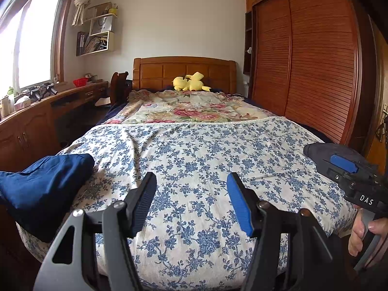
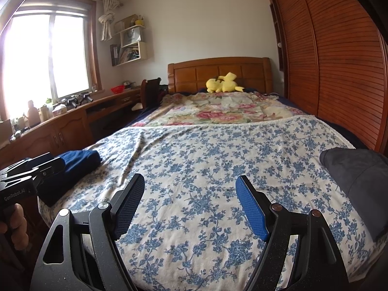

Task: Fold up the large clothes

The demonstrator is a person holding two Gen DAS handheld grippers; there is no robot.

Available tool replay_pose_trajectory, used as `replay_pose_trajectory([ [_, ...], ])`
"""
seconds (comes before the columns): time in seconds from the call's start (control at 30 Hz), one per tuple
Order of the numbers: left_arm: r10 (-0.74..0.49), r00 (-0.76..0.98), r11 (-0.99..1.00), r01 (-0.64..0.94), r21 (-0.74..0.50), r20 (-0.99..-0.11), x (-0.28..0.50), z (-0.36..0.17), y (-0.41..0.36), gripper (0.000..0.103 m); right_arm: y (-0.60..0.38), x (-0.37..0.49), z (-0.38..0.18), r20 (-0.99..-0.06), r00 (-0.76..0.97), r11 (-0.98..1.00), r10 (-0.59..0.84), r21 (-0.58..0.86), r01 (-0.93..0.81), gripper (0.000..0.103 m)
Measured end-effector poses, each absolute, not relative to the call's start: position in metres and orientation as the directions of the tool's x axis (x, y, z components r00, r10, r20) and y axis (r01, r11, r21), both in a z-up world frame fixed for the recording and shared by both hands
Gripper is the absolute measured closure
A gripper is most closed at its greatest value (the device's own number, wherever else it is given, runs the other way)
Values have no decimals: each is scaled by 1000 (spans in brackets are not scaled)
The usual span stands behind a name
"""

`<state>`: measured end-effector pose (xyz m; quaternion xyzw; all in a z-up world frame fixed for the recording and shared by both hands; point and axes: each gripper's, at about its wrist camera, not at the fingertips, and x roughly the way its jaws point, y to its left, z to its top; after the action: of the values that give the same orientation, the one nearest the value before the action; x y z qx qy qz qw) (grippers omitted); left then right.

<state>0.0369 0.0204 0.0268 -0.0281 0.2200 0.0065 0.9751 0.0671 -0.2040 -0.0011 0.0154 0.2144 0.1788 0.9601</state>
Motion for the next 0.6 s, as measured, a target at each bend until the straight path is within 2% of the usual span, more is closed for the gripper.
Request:
replay_pose_trajectory([
  [0.6, -5, 902, 998, -21, -55, -433, 38, 25, 17, 43, -204, 67, -3, -412, 841, 935, 350, 107, -337, 24],
])
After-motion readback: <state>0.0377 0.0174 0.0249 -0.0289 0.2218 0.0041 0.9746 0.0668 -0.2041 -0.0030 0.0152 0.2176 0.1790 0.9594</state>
